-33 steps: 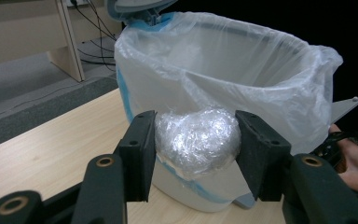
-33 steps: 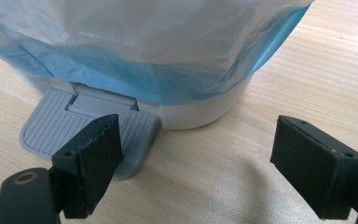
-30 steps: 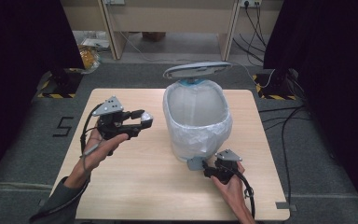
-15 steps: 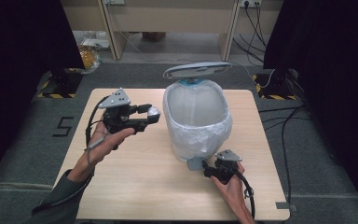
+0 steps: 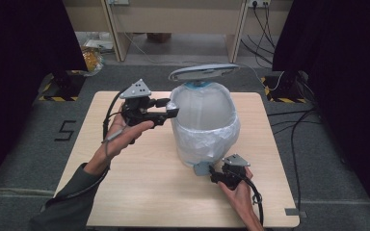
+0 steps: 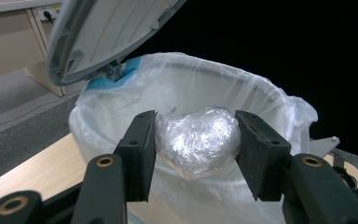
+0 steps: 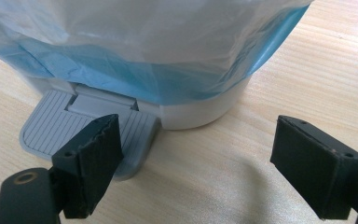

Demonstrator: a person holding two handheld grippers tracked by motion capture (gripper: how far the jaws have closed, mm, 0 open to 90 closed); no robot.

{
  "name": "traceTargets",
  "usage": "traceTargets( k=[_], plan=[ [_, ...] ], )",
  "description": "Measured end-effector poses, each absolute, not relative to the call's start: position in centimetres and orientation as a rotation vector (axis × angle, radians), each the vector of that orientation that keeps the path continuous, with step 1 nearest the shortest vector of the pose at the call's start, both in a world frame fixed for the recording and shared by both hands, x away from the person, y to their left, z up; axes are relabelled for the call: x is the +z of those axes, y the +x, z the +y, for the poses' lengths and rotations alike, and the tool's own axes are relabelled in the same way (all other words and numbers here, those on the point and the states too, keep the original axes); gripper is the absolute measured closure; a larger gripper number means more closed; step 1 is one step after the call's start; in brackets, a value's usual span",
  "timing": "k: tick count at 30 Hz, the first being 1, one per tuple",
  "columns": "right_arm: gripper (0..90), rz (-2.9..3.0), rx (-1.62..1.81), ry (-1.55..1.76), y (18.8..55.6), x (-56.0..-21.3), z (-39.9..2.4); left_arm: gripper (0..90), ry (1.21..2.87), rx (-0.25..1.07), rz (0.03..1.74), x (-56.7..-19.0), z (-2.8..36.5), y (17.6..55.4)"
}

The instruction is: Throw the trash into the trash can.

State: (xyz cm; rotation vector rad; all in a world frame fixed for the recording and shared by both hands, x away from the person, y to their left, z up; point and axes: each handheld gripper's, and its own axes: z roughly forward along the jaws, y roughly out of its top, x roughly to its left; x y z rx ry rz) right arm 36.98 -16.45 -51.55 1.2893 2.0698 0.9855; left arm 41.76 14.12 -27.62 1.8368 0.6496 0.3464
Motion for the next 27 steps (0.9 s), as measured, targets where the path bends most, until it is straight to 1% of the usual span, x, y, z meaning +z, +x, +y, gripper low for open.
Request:
traceTargets(
  k=[9, 17, 27],
  plan=[
    [16.1, 2.071, 0.986, 1.289, 37.0, -51.5, -16.5, 49.9, 1.858, 0.329, 0.64, -27.9, 10.8, 43.4],
    [16.1, 2.072, 0.988, 1.292, 37.0, -51.5, -16.5, 49.6, 1.886, 0.346, 0.634, -28.2, 8.7, 44.1],
    [16.3, 2.075, 0.988, 1.292, 37.0, -51.5, -16.5, 47.7, 1.89, 0.32, 0.661, -29.1, 7.7, 45.3]
  ],
)
